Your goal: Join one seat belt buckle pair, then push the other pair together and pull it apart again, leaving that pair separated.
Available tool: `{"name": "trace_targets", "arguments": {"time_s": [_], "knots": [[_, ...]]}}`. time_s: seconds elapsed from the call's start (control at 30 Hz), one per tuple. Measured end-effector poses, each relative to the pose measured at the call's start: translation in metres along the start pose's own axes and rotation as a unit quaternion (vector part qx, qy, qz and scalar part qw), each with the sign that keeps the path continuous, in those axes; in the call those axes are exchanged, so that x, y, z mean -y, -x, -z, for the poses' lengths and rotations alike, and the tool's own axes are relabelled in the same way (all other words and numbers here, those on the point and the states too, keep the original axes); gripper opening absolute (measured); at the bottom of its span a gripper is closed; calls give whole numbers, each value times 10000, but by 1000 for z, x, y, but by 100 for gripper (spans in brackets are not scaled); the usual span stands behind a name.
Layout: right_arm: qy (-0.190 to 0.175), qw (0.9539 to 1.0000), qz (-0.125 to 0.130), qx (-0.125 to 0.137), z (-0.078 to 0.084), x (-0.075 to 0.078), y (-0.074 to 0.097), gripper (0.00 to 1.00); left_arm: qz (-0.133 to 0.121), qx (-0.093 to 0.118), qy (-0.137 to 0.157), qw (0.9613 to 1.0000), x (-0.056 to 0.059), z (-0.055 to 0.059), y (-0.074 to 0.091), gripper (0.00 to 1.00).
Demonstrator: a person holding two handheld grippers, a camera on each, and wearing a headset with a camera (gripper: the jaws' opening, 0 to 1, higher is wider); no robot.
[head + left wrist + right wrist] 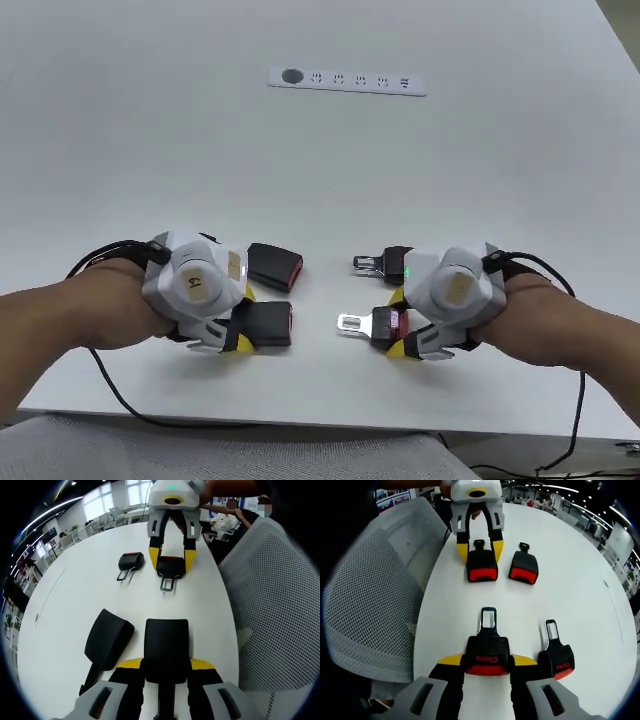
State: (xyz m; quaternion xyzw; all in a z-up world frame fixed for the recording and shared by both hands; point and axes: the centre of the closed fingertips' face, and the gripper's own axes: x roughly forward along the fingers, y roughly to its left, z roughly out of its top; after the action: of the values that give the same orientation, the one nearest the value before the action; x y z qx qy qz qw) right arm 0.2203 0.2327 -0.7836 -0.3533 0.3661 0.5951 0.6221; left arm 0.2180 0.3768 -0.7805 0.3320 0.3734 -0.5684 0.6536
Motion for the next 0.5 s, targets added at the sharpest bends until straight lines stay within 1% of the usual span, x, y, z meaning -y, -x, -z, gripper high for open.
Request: {"name": "trace_targets", "arguments": {"time_s": [0.17,0.3,0.4,0.5], "knots": [[89,9999,-59,81,-15,-5,-9,32,3,-26,-3,10000,1,0,1,34],[90,9999,-87,113,-26,-9,-14,32,15,-62,-26,10000,1,-1,1,34],[80,9999,-63,114,-31,-6,-17,32,30,-71,-47,10000,0,0,0,34],[96,9999,-64,93,-36,-7,-18,32,49,-92,-78,9999,0,1,-1,34]]}}
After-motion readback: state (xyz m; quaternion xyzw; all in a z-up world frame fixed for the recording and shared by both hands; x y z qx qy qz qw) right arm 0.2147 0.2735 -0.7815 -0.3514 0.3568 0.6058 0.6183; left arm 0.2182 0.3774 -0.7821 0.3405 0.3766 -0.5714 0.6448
